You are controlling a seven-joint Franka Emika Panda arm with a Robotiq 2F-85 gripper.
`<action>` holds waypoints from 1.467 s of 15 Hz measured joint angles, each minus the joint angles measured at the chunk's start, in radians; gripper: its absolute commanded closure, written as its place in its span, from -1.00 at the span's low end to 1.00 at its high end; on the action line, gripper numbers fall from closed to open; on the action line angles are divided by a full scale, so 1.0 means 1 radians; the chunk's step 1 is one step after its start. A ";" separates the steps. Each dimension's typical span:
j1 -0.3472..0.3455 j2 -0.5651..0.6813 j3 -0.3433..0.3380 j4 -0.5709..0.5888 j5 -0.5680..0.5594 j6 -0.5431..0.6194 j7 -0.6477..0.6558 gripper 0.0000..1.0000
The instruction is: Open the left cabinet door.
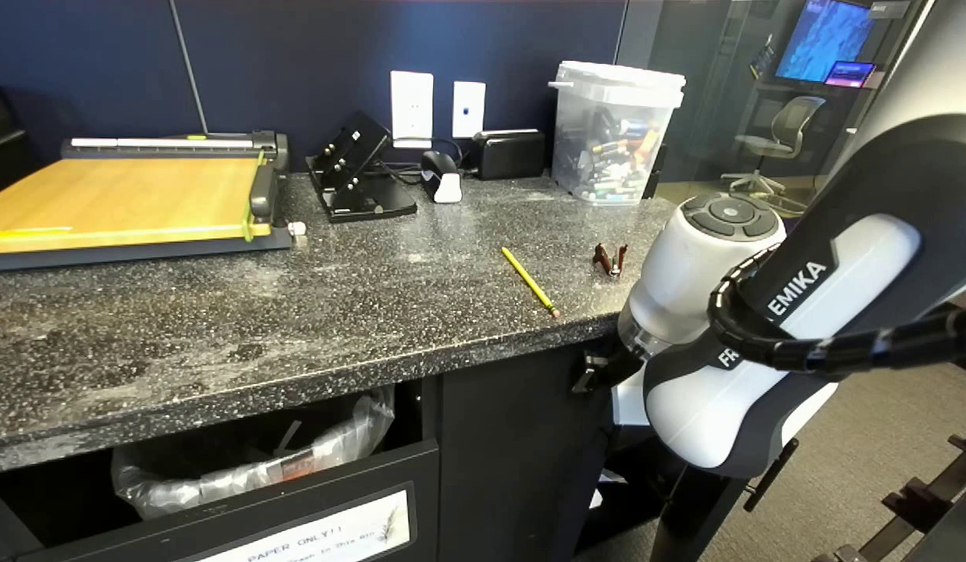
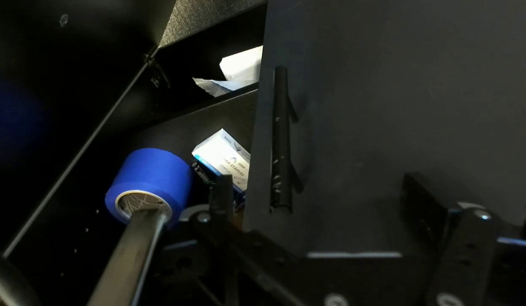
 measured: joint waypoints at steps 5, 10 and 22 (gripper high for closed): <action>0.015 0.010 -0.009 0.007 0.017 0.000 -0.001 -0.15; 0.035 0.029 -0.036 0.017 0.023 0.000 0.000 0.58; 0.151 0.087 -0.161 0.061 0.047 -0.139 0.006 0.93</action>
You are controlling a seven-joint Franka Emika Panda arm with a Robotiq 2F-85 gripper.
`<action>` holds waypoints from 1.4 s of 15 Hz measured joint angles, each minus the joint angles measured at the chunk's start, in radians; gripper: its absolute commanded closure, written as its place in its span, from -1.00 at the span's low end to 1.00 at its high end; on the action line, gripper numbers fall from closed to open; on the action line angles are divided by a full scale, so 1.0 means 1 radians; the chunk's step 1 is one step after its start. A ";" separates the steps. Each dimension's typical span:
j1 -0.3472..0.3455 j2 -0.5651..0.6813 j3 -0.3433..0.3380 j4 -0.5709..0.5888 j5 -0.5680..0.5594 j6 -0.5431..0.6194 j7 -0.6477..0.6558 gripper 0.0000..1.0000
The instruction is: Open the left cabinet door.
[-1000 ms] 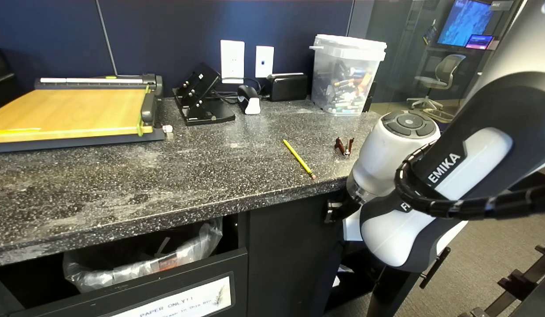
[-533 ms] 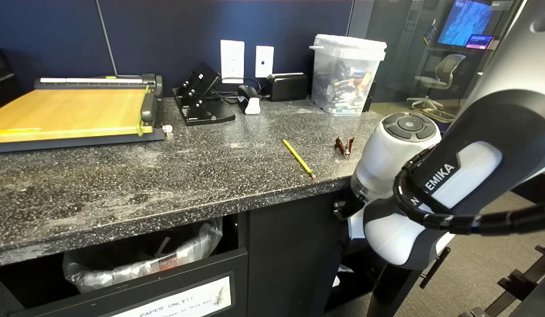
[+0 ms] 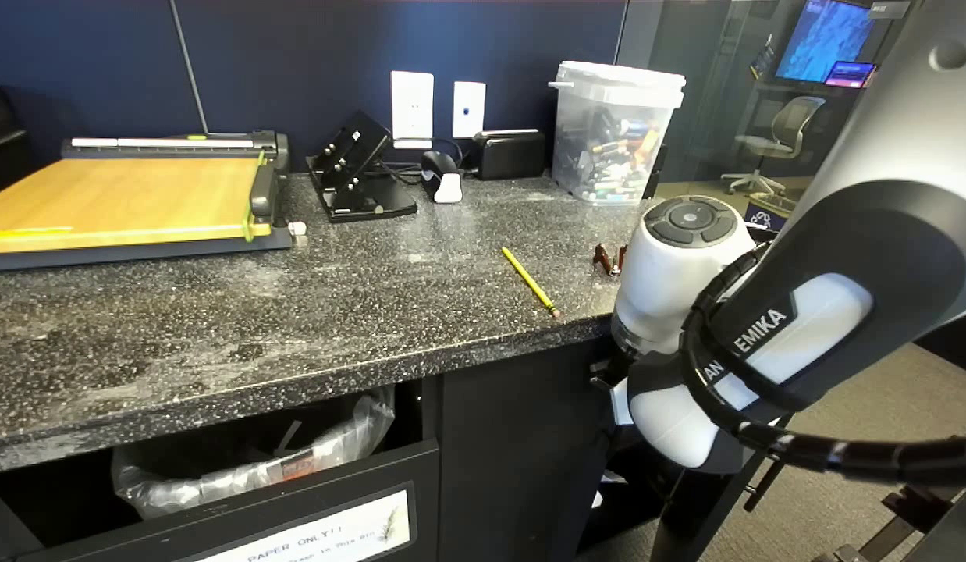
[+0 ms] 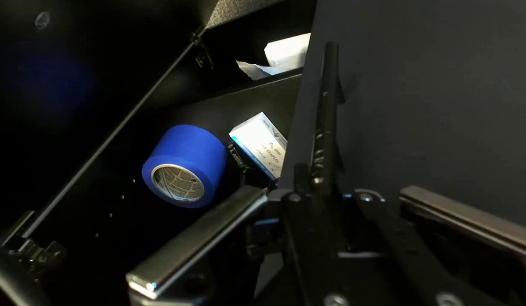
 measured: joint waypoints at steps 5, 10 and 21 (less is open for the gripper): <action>0.021 -0.022 -0.005 -0.008 -0.049 -0.103 -0.004 0.93; -0.018 -0.112 0.068 -0.094 -0.123 -0.128 -0.062 0.93; -0.174 -0.264 0.267 -0.246 -0.138 -0.121 0.018 0.09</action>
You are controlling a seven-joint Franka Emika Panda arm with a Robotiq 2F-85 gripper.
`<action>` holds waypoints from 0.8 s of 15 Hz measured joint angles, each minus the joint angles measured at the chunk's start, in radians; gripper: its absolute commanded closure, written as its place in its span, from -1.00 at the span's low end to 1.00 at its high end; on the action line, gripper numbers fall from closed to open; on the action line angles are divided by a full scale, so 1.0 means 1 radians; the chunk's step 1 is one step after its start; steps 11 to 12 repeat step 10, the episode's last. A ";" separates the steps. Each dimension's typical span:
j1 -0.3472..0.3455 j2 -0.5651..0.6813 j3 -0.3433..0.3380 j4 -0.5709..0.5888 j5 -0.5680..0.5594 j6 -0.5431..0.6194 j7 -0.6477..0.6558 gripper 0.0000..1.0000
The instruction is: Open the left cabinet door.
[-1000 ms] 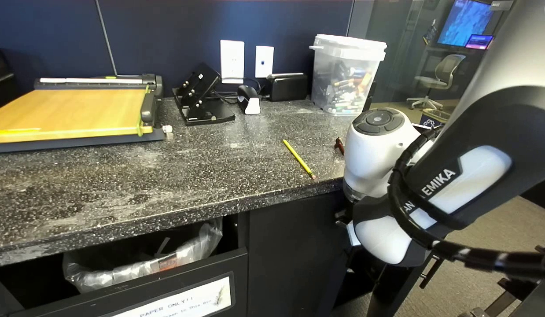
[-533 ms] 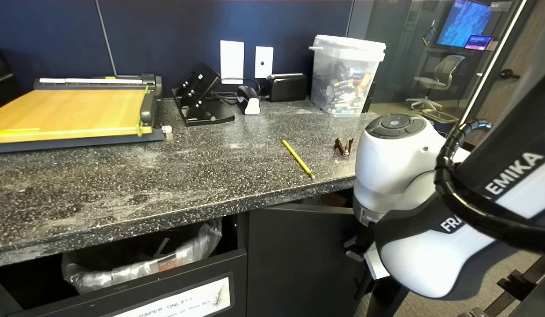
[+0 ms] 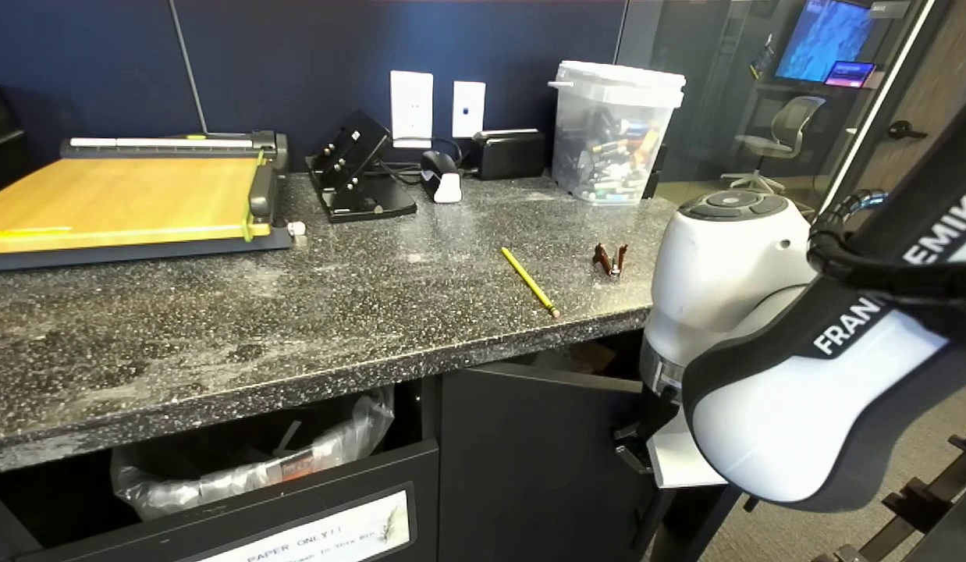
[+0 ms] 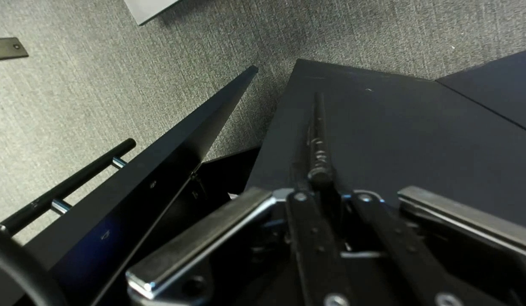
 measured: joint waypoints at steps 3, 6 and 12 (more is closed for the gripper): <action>-0.078 -0.068 0.094 -0.031 -0.003 -0.060 -0.101 -0.36; -0.132 -0.199 0.189 -0.079 -0.001 -0.218 -0.177 -0.79; -0.182 -0.383 0.274 -0.131 0.003 -0.424 -0.203 -0.79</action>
